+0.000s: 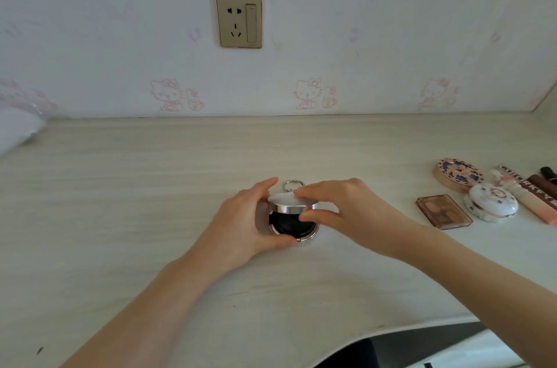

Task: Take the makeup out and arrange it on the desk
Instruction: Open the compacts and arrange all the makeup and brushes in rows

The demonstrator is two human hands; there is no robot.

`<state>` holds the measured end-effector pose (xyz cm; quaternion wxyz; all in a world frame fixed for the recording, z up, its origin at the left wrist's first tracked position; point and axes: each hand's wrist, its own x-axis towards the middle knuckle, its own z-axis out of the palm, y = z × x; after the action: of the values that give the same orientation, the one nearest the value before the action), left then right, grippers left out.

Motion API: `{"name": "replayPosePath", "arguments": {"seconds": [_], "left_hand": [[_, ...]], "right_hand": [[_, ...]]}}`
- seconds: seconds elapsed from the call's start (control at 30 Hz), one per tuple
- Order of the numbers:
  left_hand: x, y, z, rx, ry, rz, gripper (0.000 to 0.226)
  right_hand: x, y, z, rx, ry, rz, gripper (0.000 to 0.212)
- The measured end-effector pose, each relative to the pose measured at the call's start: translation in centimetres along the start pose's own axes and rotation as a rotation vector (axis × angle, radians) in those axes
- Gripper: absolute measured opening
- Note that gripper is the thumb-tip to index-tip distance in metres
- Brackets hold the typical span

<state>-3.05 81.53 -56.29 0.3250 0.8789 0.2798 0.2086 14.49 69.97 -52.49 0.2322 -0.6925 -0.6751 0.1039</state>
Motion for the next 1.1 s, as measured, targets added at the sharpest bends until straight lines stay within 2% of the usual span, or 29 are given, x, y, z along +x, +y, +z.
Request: {"name": "replayPosePath", "arguments": {"seconds": [0.4,0.53,0.73,0.87,0.97,1.03,1.1], "left_hand": [[0.2,-0.6,0.4,-0.056,0.025,-0.031,0.1],[0.1,-0.5,0.3,-0.058,0.028,-0.041,0.1],[-0.1,0.1,0.1,-0.056,0.005,-0.082,0.105],[-0.1,1.1,-1.8,-0.006,-0.106,-0.149,0.113],[-0.6,1.2,-3.1,0.061,-0.086,-0.171,0.099],[-1.6,1.3,-2.9,0.135,-0.053,-0.146,0.088],[-2.7,1.4,-1.9,0.217,0.015,-0.09,0.069]], "right_hand": [[1.9,0.1,-1.6,0.092,-0.071,0.097,0.023],[1.7,0.3,-0.9,0.073,-0.029,0.113,0.029],[-0.1,0.6,0.2,0.115,0.082,0.215,0.063],[-2.4,0.4,1.4,0.069,0.222,0.273,0.058],[-3.6,-0.2,2.2,0.036,0.28,0.269,0.054],[-4.0,-0.4,2.8,-0.024,0.245,0.251,0.055],[-4.3,-0.6,3.3,-0.092,0.22,0.216,0.056]]}}
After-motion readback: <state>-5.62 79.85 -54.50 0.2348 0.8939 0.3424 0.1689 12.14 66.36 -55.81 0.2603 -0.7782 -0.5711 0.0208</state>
